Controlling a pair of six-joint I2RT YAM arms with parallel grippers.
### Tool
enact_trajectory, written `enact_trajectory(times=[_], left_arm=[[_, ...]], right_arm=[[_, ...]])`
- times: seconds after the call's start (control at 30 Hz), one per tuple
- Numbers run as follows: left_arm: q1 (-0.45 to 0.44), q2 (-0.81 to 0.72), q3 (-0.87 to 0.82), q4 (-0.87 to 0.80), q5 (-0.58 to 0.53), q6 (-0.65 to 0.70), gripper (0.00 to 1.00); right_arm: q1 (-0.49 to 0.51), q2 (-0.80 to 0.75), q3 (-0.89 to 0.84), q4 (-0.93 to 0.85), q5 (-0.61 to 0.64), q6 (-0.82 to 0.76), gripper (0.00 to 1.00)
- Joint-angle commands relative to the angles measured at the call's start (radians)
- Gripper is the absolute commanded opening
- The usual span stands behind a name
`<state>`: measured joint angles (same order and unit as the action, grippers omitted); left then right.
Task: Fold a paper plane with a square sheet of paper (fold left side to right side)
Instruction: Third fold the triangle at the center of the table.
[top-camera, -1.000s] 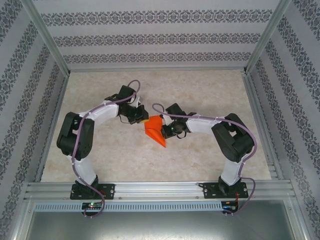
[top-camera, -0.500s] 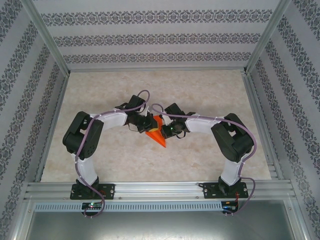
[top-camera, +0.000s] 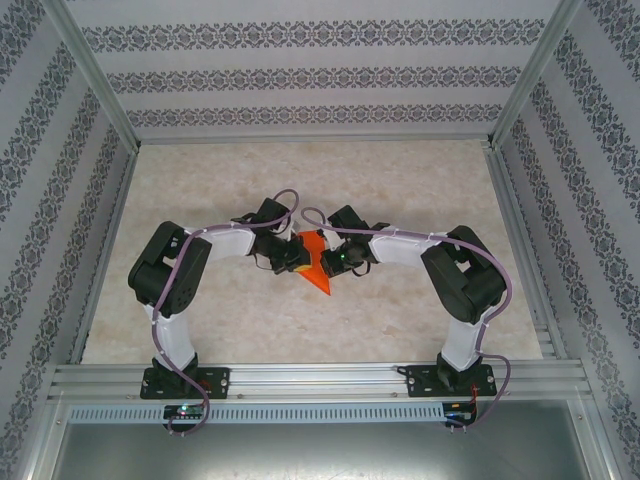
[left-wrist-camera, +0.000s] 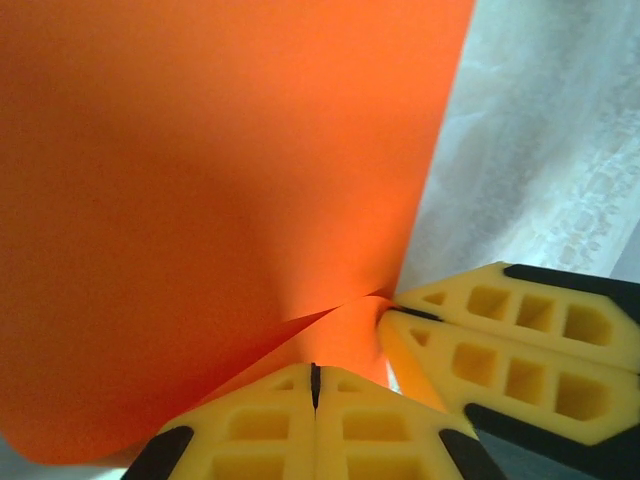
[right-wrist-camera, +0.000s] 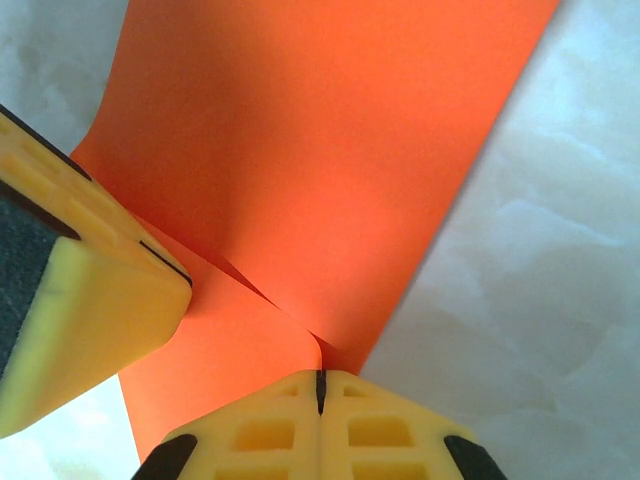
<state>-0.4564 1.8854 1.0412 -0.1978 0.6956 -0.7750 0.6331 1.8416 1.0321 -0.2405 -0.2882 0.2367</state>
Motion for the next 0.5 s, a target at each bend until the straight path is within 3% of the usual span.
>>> enact_trajectory(times=[0.0, 0.47], left_arm=[[-0.004, 0.001, -0.014, -0.001, -0.025, 0.016, 0.07], [-0.004, 0.036, -0.063, 0.013, -0.071, 0.035, 0.05]], right_arm=[[0.019, 0.05, -0.01, -0.082, 0.02, -0.013, 0.0], [0.017, 0.044, 0.01, -0.082, -0.001, -0.01, 0.0]])
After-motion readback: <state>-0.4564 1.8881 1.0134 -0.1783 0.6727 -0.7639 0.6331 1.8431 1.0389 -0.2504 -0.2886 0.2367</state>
